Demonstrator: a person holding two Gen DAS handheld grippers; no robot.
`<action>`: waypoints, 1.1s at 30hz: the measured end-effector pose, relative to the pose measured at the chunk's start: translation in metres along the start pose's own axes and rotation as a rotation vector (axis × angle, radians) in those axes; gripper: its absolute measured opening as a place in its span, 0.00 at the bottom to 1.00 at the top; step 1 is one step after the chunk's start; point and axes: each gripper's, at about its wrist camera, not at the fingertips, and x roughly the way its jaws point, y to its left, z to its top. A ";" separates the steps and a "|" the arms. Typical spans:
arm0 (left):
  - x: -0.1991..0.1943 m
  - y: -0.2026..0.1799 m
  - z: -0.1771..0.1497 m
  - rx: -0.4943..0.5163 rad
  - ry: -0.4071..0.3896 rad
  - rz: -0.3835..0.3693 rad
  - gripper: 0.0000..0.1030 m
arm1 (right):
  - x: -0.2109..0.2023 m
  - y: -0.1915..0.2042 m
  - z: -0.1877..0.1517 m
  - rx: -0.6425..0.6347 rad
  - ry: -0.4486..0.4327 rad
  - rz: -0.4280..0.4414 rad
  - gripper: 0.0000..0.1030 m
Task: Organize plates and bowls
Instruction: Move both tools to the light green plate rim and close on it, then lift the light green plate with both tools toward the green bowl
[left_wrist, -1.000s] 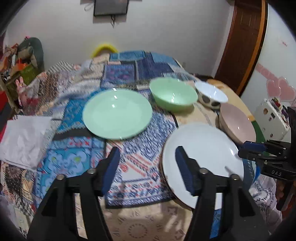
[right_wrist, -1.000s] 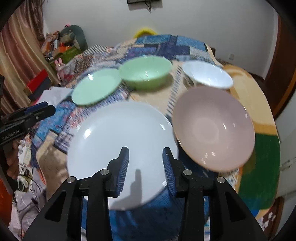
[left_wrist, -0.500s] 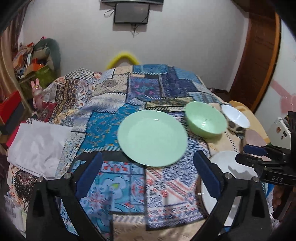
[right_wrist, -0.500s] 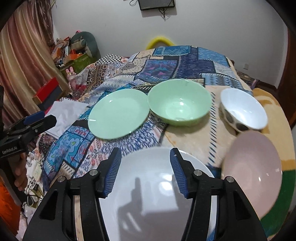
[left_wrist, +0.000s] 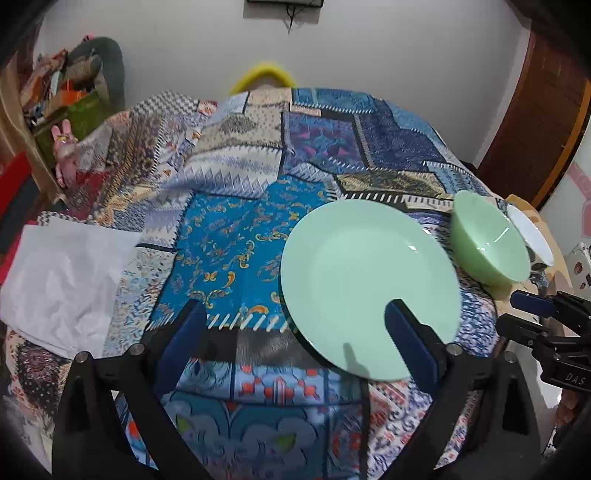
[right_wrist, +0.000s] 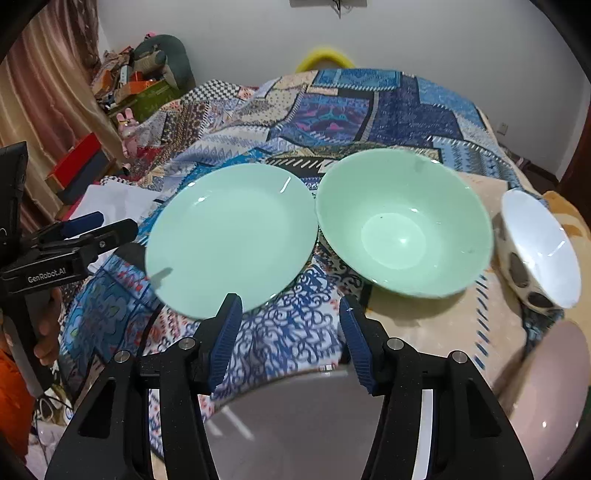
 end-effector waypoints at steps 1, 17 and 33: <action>0.007 0.003 0.002 0.000 0.012 -0.006 0.84 | 0.004 0.000 0.002 0.002 0.010 0.000 0.50; 0.067 0.012 0.020 0.006 0.132 -0.113 0.19 | 0.046 -0.003 0.018 0.086 0.079 0.036 0.25; 0.017 0.023 -0.031 -0.010 0.184 -0.114 0.18 | 0.046 0.011 0.012 -0.003 0.144 0.125 0.23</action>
